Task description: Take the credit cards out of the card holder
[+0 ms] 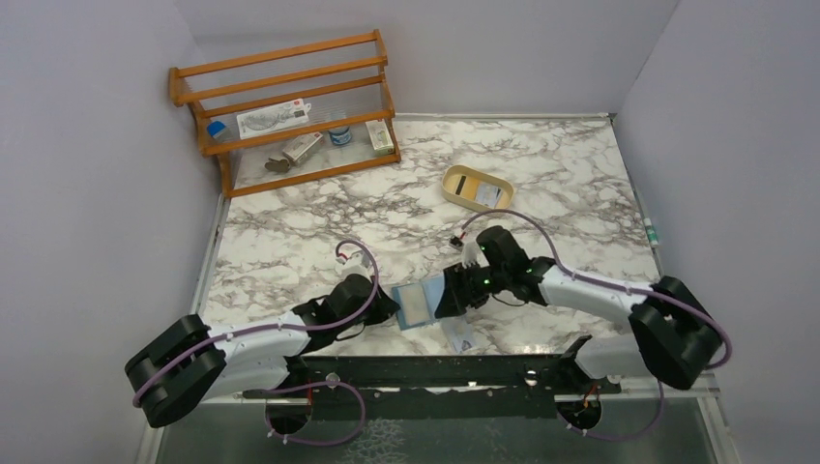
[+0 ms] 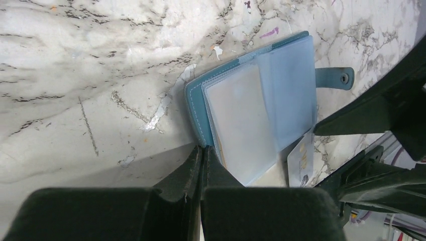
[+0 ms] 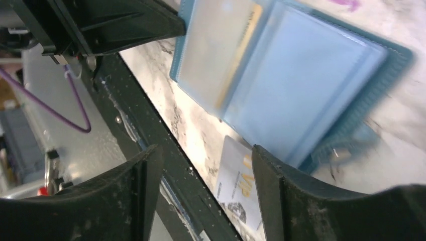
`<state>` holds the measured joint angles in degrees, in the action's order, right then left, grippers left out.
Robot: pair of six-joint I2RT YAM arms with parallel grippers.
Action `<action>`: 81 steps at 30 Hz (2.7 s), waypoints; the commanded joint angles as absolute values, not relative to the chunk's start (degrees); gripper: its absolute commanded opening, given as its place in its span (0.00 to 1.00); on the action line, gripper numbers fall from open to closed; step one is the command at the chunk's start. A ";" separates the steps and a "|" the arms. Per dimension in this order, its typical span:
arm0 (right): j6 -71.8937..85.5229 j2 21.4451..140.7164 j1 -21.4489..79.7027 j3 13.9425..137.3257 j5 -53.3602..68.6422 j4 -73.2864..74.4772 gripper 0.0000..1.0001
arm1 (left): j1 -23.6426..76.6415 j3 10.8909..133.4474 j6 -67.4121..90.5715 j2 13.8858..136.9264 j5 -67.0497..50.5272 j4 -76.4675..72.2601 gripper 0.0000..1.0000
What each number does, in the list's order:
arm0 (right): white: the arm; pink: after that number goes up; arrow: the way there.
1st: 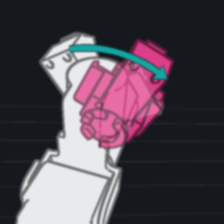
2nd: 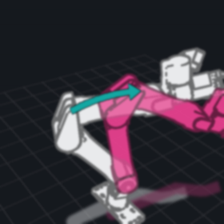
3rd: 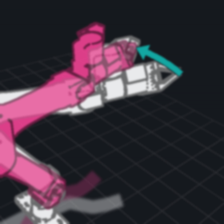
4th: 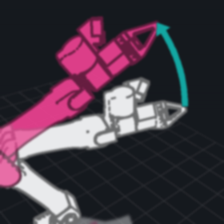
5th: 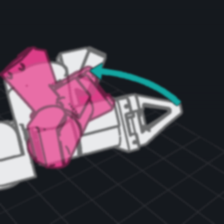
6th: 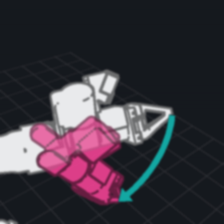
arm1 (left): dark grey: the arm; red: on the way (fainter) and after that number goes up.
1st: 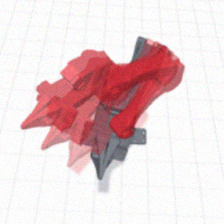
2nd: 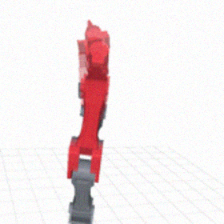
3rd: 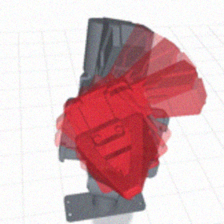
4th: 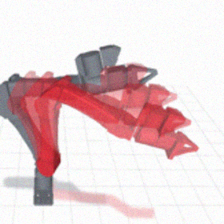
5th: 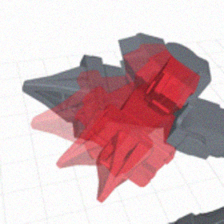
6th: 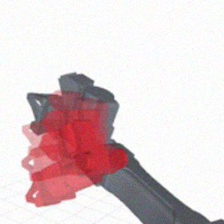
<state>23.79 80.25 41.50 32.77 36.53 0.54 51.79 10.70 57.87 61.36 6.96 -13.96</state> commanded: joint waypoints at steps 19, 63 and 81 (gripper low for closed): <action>40.29 71.91 61.91 37.95 -3.52 30.11 1.00 | 50.80 12.05 55.95 62.60 8.04 -14.02 0.00; 45.22 85.21 66.27 40.45 -12.32 27.77 0.44 | 50.87 10.90 52.89 58.86 0.33 -10.40 0.00; 48.94 84.56 66.25 41.81 -20.95 31.13 0.50 | 50.80 10.72 50.65 58.07 -3.54 -9.13 0.00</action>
